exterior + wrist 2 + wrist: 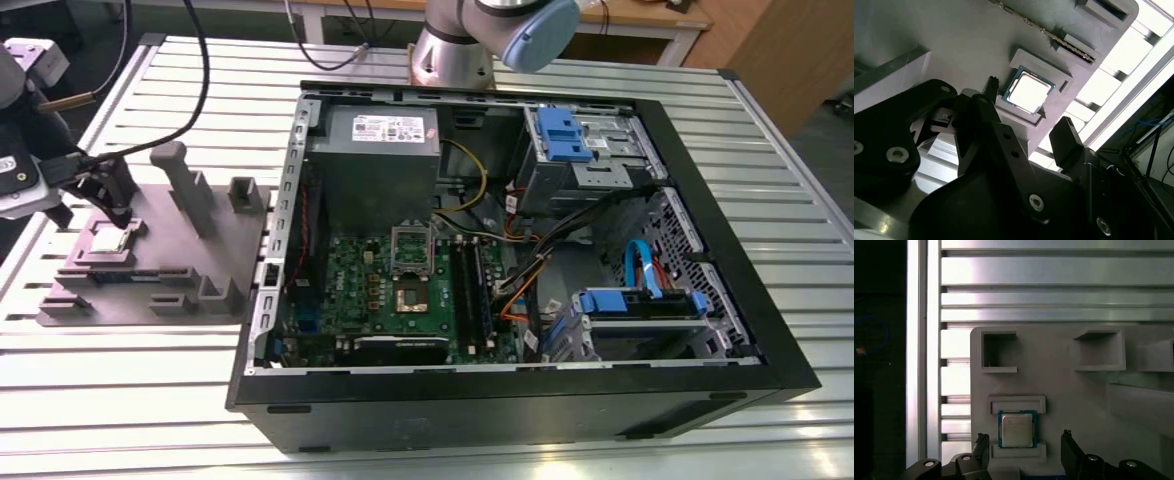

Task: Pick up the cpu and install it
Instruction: 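Pick up the cpu and move it towards the insertion slot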

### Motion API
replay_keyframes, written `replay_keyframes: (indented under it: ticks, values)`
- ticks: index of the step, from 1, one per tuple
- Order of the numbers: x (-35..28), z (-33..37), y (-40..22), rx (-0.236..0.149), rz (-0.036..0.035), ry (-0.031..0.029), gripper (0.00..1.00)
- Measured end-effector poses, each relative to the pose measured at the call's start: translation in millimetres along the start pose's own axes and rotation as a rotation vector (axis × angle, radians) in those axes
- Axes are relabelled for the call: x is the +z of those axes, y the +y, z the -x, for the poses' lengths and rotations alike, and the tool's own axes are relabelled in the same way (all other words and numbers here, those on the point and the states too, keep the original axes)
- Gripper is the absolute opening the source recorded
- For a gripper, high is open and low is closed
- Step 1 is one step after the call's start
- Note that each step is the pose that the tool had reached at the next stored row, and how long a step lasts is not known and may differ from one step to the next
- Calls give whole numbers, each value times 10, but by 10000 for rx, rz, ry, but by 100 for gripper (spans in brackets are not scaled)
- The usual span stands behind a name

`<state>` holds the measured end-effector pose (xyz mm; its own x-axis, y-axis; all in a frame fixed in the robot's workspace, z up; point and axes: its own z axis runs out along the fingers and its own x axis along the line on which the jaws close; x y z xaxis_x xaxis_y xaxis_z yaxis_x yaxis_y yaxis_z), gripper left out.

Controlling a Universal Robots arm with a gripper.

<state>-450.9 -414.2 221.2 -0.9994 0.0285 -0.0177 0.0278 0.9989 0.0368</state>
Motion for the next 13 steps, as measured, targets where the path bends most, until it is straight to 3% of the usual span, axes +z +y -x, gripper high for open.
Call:
replay_keyframes:
  ticks: [4,13]
  values:
    - [72,-1,-23,1,40,2,67]
    - [235,-4,-35,0,42,1,67]
